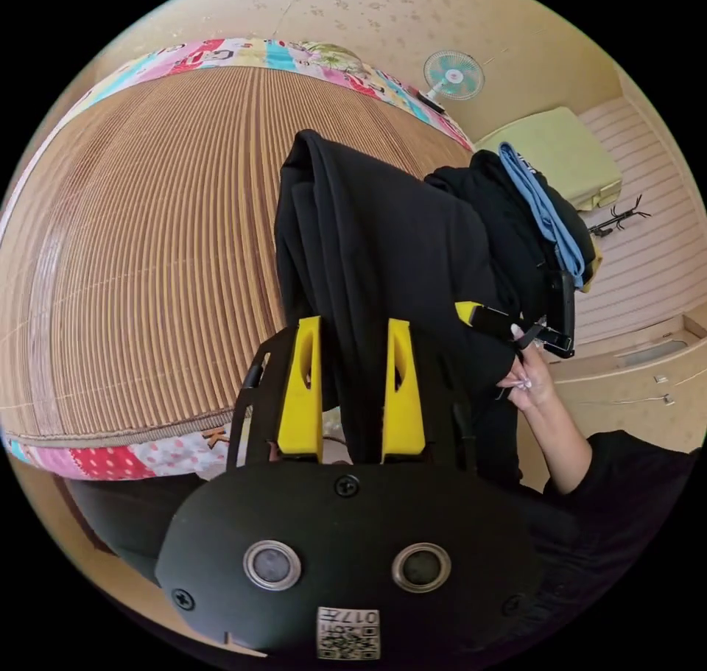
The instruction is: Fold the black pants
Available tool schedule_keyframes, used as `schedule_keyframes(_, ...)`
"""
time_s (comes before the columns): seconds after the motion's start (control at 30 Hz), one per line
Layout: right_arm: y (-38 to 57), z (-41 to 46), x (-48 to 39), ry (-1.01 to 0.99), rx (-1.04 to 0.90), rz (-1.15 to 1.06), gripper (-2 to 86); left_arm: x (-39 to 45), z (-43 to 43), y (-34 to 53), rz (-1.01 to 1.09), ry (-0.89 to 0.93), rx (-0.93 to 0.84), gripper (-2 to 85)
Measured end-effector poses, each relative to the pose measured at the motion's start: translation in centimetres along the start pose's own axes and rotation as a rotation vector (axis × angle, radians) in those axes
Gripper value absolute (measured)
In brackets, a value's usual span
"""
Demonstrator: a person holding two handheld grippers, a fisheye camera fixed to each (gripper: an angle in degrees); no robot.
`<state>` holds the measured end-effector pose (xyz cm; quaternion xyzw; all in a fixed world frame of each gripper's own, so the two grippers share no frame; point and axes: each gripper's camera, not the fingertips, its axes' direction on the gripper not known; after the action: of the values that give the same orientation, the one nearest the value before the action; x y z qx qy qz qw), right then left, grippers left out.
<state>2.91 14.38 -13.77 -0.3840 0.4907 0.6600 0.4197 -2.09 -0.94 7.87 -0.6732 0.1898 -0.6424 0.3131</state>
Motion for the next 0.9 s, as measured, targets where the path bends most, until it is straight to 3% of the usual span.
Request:
schedule_keyframes(0.27,-14.4,15.1,-12.4,-0.009,-0.260,-0.261,10.2,-6.3,-10.5,4.0,-0.251,-0.426,0.113,13.6)
schedule_keyframes(0.43,-22.2,28.7,-23.3,-0.020,-0.339,-0.361,10.5,-9.8,-14.3,7.1,-0.440,-0.532,0.175,13.6)
schedule_keyframes(0.6,-26.5,41.6,-32.7,-0.082,-0.320,-0.264,11.3,-12.9,-15.2,9.0,-0.568,-0.522,0.186,13.6)
schedule_keyframes(0.73,-27.5,45.3,-35.6,-0.127,-0.322,-0.228,12.1,-13.5,-14.5,8.7,-0.580,-0.540,0.161,13.5)
schedule_keyframes(0.83,-27.8,45.0,-36.1,-0.191,-0.506,-0.362,13.3,-13.4,-13.2,8.2,-0.568,-0.526,0.155,13.5)
schedule_keyframes(0.9,-25.2,40.0,-33.8,-0.311,-0.541,-0.488,13.0,-13.0,-11.5,7.3,-0.540,-0.488,0.153,13.5)
